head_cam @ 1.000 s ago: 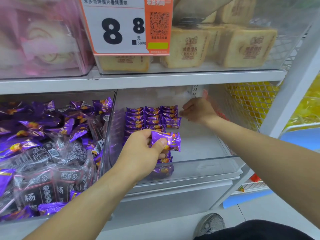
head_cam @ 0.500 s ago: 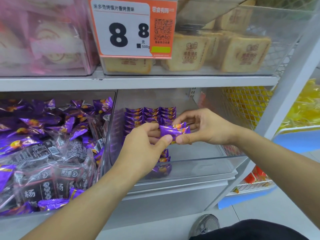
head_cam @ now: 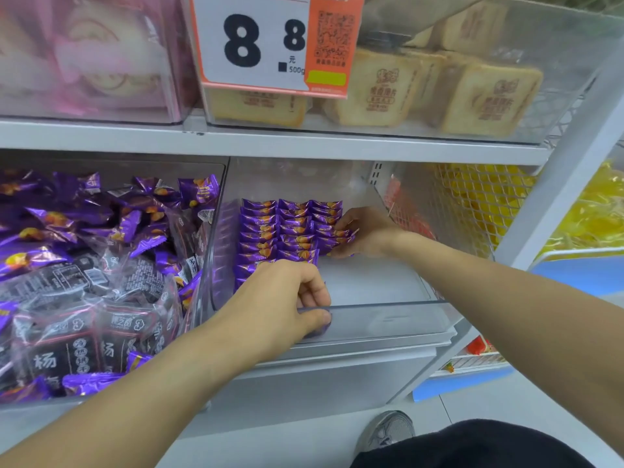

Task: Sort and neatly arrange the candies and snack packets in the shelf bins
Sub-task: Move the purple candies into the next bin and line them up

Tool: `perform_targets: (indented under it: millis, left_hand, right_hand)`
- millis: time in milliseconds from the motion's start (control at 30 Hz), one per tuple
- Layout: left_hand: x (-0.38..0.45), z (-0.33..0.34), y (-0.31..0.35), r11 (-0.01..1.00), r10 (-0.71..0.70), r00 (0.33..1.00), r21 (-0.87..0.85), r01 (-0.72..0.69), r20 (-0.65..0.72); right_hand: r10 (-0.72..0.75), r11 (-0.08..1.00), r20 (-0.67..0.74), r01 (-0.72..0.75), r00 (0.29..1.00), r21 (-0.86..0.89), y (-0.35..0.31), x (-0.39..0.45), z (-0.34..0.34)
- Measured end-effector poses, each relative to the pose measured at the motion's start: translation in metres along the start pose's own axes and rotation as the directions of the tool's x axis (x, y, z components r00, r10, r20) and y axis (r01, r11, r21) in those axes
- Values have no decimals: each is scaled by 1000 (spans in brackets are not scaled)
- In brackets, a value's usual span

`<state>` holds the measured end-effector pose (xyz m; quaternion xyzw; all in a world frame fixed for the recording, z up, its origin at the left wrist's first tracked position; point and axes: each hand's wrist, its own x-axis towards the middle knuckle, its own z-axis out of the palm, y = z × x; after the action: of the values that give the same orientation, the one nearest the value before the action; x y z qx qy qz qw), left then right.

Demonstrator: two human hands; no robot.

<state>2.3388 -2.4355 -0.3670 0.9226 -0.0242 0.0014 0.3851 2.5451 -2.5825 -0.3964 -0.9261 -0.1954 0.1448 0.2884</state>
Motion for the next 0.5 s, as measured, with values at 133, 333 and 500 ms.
perform_targets:
  millis: [133, 333, 500]
  left_hand:
    - [0, 0, -2, 1000, 2, 1000, 12, -2, -10]
    - [0, 0, -1, 1000, 10, 1000, 26, -10, -5]
    - [0, -1, -1, 1000, 12, 1000, 29, -12, -2]
  right_hand:
    - [48, 998, -27, -47, 998, 47, 2, 1, 3]
    - [121, 985, -17, -118, 993, 122, 2, -1, 10]
    - [119, 977, -56, -107, 991, 184, 0, -1, 9]
